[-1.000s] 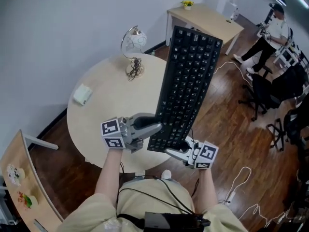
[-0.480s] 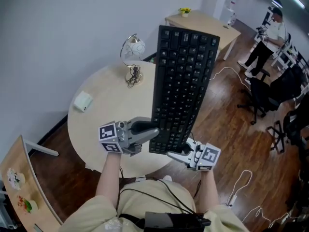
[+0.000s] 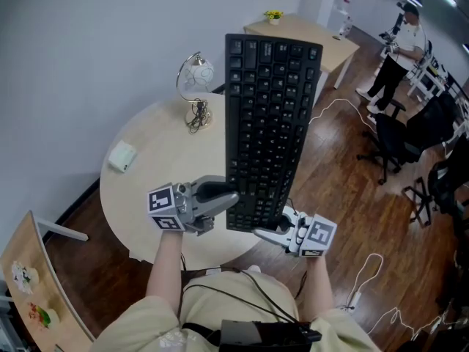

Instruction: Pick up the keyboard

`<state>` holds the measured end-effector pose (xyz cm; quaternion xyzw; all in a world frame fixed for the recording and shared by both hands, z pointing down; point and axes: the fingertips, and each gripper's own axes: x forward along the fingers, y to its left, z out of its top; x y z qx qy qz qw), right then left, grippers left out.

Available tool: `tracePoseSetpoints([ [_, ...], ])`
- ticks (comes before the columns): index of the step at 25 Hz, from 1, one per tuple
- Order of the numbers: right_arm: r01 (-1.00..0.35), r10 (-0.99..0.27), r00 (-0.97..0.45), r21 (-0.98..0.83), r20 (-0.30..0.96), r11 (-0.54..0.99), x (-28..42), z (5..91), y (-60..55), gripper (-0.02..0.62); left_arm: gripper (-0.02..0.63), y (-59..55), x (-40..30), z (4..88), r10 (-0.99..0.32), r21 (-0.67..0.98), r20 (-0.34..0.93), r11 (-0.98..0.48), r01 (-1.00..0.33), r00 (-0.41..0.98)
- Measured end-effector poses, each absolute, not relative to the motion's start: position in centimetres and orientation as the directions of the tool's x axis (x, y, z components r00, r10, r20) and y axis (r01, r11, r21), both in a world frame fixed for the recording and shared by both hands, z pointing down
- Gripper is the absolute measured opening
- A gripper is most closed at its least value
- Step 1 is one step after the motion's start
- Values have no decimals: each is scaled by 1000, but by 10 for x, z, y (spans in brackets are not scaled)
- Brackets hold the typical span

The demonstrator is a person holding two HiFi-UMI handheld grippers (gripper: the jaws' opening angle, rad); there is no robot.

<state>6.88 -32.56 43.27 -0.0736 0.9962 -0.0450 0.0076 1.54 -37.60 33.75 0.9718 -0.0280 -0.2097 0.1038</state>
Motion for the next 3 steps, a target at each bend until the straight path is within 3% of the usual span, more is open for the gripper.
tracePoseSetpoints([
  [3, -153, -155, -988, -96, -12, 983, 72, 429, -325, 135, 71, -378, 18, 336, -102, 218, -408, -976, -12, 907],
])
